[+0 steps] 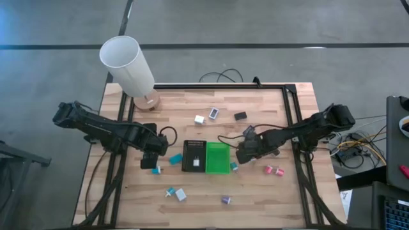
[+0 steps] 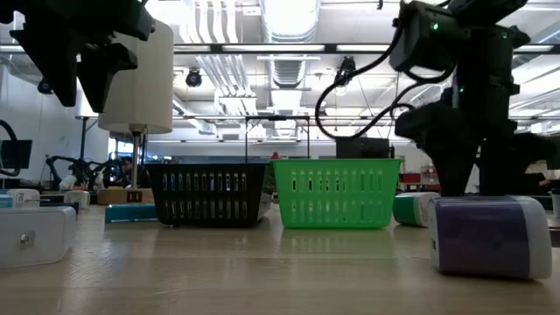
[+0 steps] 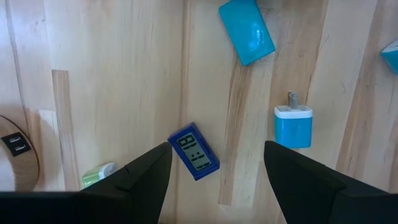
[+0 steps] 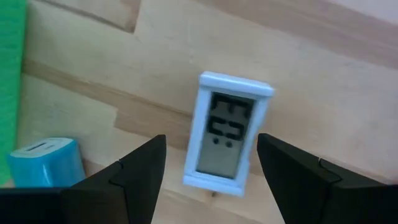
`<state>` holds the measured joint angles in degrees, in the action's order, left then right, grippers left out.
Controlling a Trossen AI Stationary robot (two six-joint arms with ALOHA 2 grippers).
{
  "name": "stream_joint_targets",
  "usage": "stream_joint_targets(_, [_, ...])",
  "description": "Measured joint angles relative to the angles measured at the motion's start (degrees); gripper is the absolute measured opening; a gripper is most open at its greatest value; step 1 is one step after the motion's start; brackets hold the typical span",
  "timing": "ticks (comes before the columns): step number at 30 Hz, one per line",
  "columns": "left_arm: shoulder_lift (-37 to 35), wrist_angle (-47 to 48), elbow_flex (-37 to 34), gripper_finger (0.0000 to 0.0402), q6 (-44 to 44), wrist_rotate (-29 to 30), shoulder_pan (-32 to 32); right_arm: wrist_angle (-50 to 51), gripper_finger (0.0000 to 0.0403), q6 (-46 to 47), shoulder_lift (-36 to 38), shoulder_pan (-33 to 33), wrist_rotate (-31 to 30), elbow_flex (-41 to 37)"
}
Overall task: Pick & Place Office items
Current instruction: Put the white timer into the green bin
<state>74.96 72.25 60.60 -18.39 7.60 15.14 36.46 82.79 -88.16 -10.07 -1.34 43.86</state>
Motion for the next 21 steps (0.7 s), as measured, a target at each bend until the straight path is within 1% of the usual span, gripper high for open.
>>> stream_joint_targets(5, [0.0,0.3,0.0,0.0261,0.0,0.1,0.0,-1.0,0.0254,-1.1,-2.6,0.0,0.3,0.5])
stream_joint_targets(10, [0.0,0.5,0.0,0.0261,0.0,0.1,0.0,1.7,0.0251,-0.4,-2.7,0.0,0.7,2.2])
stream_joint_targets(15, [-0.1,0.6,0.0,0.0261,-0.2,0.1,0.0,3.5,0.0235,-0.3,-3.1,0.0,1.0,3.5])
stream_joint_targets(21, [-0.1,0.9,0.0,0.0261,-0.7,0.0,0.0,4.2,0.0213,-0.2,-5.6,0.0,1.5,3.9])
